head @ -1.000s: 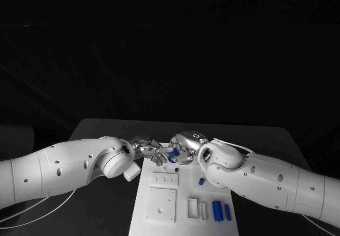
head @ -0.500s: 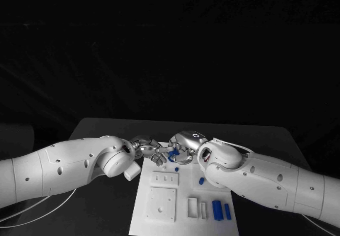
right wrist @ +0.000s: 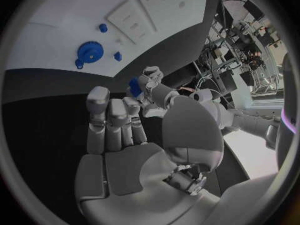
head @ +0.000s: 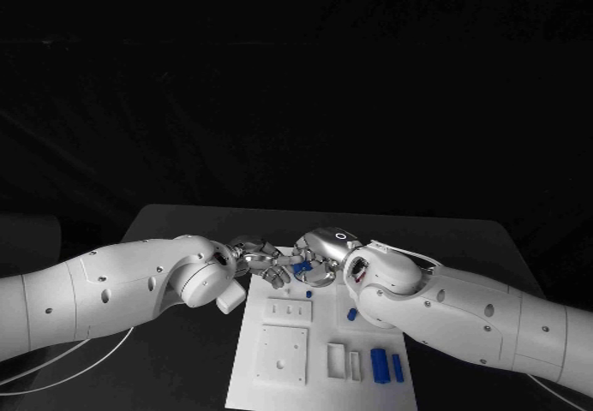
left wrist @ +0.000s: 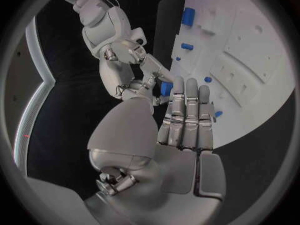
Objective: Assemble the parts on the task board
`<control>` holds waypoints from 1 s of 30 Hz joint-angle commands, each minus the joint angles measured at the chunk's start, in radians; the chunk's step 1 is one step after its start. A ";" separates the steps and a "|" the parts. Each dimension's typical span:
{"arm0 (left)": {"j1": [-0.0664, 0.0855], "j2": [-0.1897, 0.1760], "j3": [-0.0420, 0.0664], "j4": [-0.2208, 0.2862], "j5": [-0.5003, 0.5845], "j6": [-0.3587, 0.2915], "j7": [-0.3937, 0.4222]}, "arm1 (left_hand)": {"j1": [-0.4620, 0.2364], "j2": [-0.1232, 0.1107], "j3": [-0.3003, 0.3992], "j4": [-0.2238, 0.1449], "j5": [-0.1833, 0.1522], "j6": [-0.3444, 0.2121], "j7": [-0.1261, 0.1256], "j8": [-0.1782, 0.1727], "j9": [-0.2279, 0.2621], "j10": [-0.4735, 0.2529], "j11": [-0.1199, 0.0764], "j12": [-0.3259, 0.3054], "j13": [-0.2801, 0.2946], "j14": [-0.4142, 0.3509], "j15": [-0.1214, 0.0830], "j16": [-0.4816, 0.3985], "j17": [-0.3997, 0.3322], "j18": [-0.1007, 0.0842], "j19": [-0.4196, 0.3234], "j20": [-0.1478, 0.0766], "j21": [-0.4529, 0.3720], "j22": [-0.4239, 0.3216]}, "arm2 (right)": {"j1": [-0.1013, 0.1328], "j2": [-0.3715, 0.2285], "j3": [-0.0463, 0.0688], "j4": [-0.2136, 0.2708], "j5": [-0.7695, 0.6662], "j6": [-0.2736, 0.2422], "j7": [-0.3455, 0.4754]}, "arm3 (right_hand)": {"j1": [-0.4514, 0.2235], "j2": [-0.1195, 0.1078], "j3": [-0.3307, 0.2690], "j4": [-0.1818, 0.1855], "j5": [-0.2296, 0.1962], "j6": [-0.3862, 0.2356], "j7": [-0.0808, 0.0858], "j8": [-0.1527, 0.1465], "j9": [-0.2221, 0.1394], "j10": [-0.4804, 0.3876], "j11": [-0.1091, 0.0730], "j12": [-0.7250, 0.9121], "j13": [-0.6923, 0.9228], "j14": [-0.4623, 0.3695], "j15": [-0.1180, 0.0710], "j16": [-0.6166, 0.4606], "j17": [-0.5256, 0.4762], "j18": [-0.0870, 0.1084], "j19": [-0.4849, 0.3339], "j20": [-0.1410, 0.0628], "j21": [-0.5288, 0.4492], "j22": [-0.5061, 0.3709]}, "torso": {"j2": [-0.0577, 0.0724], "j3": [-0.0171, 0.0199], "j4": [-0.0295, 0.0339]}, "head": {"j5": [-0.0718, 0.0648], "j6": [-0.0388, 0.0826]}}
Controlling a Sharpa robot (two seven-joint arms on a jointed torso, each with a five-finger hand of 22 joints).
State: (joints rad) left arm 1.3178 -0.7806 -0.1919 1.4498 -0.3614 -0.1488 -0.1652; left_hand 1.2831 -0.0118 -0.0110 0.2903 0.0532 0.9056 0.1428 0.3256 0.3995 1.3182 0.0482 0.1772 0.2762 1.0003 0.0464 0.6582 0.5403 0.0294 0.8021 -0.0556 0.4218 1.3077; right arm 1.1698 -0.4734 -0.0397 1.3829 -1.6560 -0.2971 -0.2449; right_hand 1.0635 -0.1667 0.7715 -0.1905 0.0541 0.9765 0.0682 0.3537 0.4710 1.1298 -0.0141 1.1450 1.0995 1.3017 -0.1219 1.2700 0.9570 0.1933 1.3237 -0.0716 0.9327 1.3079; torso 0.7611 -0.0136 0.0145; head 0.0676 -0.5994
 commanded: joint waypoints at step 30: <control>0.001 0.021 0.001 -0.007 -0.001 0.017 0.000 | 0.094 0.022 -0.025 0.001 0.008 0.032 -0.010 0.002 0.000 0.004 -0.006 -0.006 0.018 -0.004 -0.001 0.012 -0.003 0.005 -0.007 0.001 0.010 0.017 | -0.003 0.012 -0.009 0.002 -0.016 0.023 0.004 | -0.002 -0.007 0.002 -0.001 -0.005 0.032 0.024 0.002 0.007 -0.003 -0.006 0.001 0.001 0.001 -0.006 -0.005 0.002 0.068 0.000 -0.006 0.005 0.012 | 0.001 0.0002 -0.0010 | 0.001 -0.004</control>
State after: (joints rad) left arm 1.3164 -0.7662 -0.1937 1.4368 -0.3649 -0.1483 -0.1823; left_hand 1.3789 0.0159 -0.0315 0.2915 0.0579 0.9290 0.1338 0.3248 0.4001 1.3208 0.0458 0.1773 0.2932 1.0003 0.0464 0.6661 0.5379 0.0226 0.8022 -0.0555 0.4258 1.3074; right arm 1.1694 -0.4668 -0.0468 1.3777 -1.6600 -0.2923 -0.2533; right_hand 1.0626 -0.1678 0.7714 -0.1907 0.0541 0.9782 0.0665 0.3537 0.4764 1.1299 -0.0139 1.1450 1.0996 1.3005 -0.1196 1.2700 0.9575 0.1934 1.3235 -0.0712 0.9327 1.3076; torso 0.7618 -0.0135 0.0132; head 0.0696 -0.6026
